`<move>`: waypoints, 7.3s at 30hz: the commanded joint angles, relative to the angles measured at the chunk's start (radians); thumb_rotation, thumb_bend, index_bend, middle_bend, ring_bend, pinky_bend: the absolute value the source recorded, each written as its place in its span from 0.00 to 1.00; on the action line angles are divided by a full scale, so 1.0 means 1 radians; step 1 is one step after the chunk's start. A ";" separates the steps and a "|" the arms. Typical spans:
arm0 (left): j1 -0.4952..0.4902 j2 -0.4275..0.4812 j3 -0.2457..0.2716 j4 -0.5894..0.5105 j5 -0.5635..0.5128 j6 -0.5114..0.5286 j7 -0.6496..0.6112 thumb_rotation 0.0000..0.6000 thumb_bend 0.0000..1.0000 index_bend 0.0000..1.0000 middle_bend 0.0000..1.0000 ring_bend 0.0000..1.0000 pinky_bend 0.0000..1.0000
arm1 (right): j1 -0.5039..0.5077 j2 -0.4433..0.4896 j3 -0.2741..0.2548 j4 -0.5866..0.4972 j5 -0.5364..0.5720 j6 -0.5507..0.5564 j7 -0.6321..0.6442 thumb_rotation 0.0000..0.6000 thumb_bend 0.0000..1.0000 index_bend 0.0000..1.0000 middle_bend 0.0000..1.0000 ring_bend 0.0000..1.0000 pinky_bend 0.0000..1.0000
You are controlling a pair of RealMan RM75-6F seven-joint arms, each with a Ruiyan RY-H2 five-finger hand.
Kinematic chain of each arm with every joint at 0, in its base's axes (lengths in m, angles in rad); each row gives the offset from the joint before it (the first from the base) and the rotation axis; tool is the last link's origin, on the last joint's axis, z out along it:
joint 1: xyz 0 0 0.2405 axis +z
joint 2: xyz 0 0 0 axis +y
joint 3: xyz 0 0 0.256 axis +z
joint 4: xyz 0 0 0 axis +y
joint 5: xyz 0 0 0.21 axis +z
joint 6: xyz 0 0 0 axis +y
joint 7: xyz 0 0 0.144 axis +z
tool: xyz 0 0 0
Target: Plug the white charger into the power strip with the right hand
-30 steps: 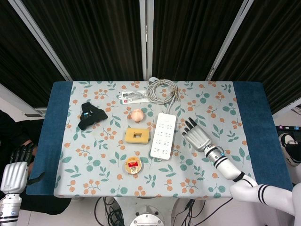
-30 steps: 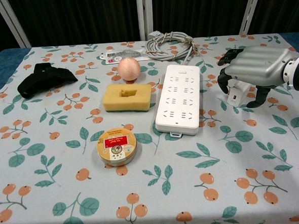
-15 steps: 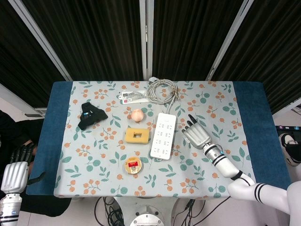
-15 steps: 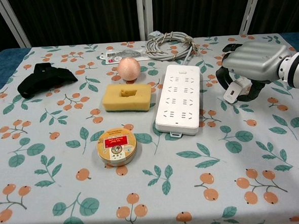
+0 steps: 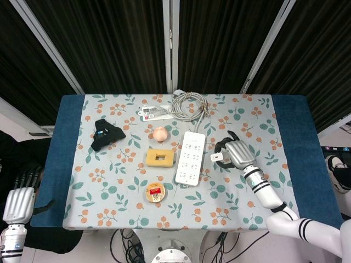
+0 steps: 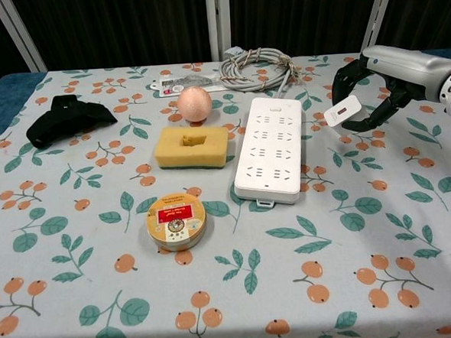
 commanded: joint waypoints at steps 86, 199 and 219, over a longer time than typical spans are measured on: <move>0.009 -0.001 0.010 0.011 -0.007 -0.012 -0.034 1.00 0.14 0.07 0.03 0.00 0.00 | 0.123 0.006 0.053 -0.091 0.271 -0.057 -0.549 1.00 0.38 0.74 0.64 0.38 0.00; 0.014 -0.031 0.010 0.091 -0.001 -0.019 -0.111 1.00 0.14 0.06 0.03 0.00 0.00 | 0.215 -0.258 0.186 0.046 0.497 -0.014 -0.534 1.00 0.35 0.31 0.37 0.19 0.00; 0.004 -0.022 -0.003 0.064 0.009 0.001 -0.069 1.00 0.14 0.06 0.03 0.00 0.00 | -0.062 0.119 0.047 -0.369 0.222 0.318 -0.476 1.00 0.36 0.23 0.29 0.11 0.00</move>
